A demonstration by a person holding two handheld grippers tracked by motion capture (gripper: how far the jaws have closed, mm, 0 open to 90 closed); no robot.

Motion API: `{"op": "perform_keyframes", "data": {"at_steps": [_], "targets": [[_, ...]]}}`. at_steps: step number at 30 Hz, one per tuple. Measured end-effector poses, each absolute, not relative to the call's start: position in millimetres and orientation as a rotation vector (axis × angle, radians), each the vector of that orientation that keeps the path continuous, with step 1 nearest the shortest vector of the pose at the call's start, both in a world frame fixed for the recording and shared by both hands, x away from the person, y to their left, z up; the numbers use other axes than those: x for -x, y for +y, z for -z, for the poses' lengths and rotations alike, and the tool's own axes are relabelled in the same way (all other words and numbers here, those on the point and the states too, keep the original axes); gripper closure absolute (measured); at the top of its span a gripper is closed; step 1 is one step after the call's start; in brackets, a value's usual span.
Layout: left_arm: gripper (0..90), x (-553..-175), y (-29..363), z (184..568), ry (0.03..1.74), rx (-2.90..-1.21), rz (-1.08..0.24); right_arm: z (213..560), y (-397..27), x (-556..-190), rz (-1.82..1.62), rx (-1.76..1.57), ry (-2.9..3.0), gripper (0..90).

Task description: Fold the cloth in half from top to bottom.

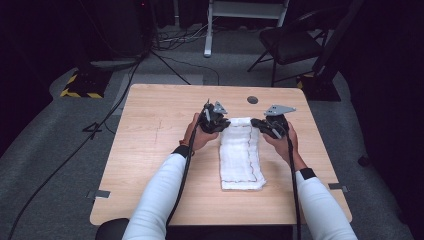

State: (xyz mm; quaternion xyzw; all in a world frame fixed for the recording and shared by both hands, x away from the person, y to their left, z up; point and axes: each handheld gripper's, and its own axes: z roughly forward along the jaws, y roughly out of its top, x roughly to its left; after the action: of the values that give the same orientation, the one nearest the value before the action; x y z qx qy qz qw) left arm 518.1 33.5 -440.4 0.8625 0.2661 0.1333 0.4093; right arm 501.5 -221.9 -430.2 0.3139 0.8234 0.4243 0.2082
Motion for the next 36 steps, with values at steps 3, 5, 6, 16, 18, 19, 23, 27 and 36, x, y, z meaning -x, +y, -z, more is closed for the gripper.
{"op": "perform_keyframes", "data": {"at_steps": [3,5,6,16,18,19,23,27,36], "targets": [[81.2,-511,35,439,0.644,-2.175,-0.333,429,-226,-494,-1.197,-0.856,2.302,87.8],[81.0,-506,36,437,0.623,-2.171,-0.329,429,-227,-488,-1.208,-0.839,2.309,87.8],[81.0,-504,35,436,0.618,-2.168,-0.327,428,-228,-486,-1.207,-0.830,2.315,87.8],[80.6,-480,40,437,0.526,-2.180,-0.297,428,-237,-459,-1.248,-0.753,2.375,87.8],[80.6,-474,41,438,0.516,-2.178,-0.283,427,-237,-453,-1.247,-0.724,2.391,87.8],[80.7,-471,42,438,0.505,-2.187,-0.288,428,-237,-451,-1.245,-0.719,2.399,87.8],[80.8,-460,43,439,0.476,-2.187,-0.272,427,-237,-442,-1.249,-0.694,2.422,87.8],[80.9,-448,46,440,0.443,-2.192,-0.252,425,-239,-431,-1.257,-0.662,2.443,87.8],[80.9,-422,47,438,0.376,-2.215,-0.236,429,-241,-405,-1.258,-0.591,2.507,87.8]]}}
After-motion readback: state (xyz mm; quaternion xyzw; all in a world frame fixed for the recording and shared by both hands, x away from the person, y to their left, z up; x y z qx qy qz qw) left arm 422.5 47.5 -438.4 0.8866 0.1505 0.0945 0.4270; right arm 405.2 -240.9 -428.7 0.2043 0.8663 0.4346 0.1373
